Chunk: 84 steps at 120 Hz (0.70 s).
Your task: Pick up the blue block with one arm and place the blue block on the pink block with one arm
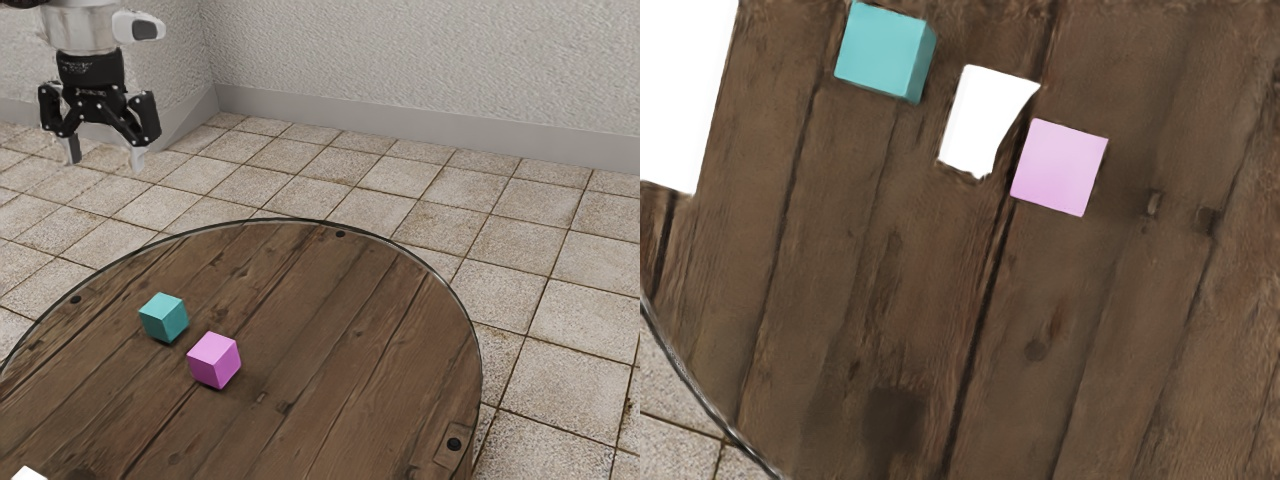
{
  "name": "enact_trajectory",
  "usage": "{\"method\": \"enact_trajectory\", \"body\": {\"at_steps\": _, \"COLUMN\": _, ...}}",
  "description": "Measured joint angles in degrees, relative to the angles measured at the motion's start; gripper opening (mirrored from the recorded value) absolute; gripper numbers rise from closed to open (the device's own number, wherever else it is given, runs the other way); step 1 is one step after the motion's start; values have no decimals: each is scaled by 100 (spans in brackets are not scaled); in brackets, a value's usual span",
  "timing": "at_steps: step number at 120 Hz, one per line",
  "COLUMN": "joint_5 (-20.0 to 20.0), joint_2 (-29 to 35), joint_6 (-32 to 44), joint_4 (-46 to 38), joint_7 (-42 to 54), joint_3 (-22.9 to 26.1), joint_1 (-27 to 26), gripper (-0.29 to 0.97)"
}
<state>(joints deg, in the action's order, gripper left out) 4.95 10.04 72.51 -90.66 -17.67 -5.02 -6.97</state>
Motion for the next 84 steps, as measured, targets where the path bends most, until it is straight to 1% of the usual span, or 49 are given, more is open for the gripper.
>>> {"method": "enact_trajectory", "body": {"at_steps": 10, "joint_5": 59, "joint_2": -96, "joint_6": 488, "joint_4": 8, "joint_7": 188, "joint_3": -1, "joint_1": -20, "gripper": 68}}
{"method": "enact_trajectory", "body": {"at_steps": 23, "joint_5": -199, "joint_2": -227, "joint_6": 972, "joint_4": -102, "joint_7": 327, "joint_3": -25, "joint_1": -12, "gripper": 68}}
{"method": "enact_trajectory", "body": {"at_steps": 34, "joint_5": -286, "joint_2": -332, "joint_6": 1111, "joint_4": -100, "joint_7": 358, "joint_3": -111, "joint_1": 44, "gripper": 68}}
{"method": "enact_trajectory", "body": {"at_steps": 36, "joint_5": -275, "joint_2": -323, "joint_6": 1151, "joint_4": -198, "joint_7": 362, "joint_3": -147, "joint_1": 67, "gripper": 68}}
{"method": "enact_trajectory", "body": {"at_steps": 40, "joint_5": -229, "joint_2": -224, "joint_6": 1348, "joint_4": -657, "joint_7": 375, "joint_3": -197, "joint_1": 129, "gripper": 68}}
{"method": "enact_trajectory", "body": {"at_steps": 53, "joint_5": -158, "joint_2": -96, "joint_6": 2319, "joint_4": -2116, "joint_7": 499, "joint_3": -254, "joint_1": 408, "gripper": 68}}
{"method": "enact_trajectory", "body": {"at_steps": 61, "joint_5": -167, "joint_2": -112, "joint_6": 2932, "joint_4": -2733, "joint_7": 604, "joint_3": -260, "joint_1": 565, "gripper": 68}}
{"method": "enact_trajectory", "body": {"at_steps": 65, "joint_5": -171, "joint_2": -145, "joint_6": 3204, "joint_4": -2960, "joint_7": 653, "joint_3": -261, "joint_1": 626, "gripper": 68}}
{"method": "enact_trajectory", "body": {"at_steps": 70, "joint_5": -204, "joint_2": -346, "joint_6": 3519, "joint_4": -3121, "joint_7": 730, "joint_3": -262, "joint_1": 771, "gripper": 68}}
{"method": "enact_trajectory", "body": {"at_steps": 84, "joint_5": -341, "joint_2": -844, "joint_6": 4199, "joint_4": -3242, "joint_7": 935, "joint_3": -256, "joint_1": 1000, "gripper": 68}}
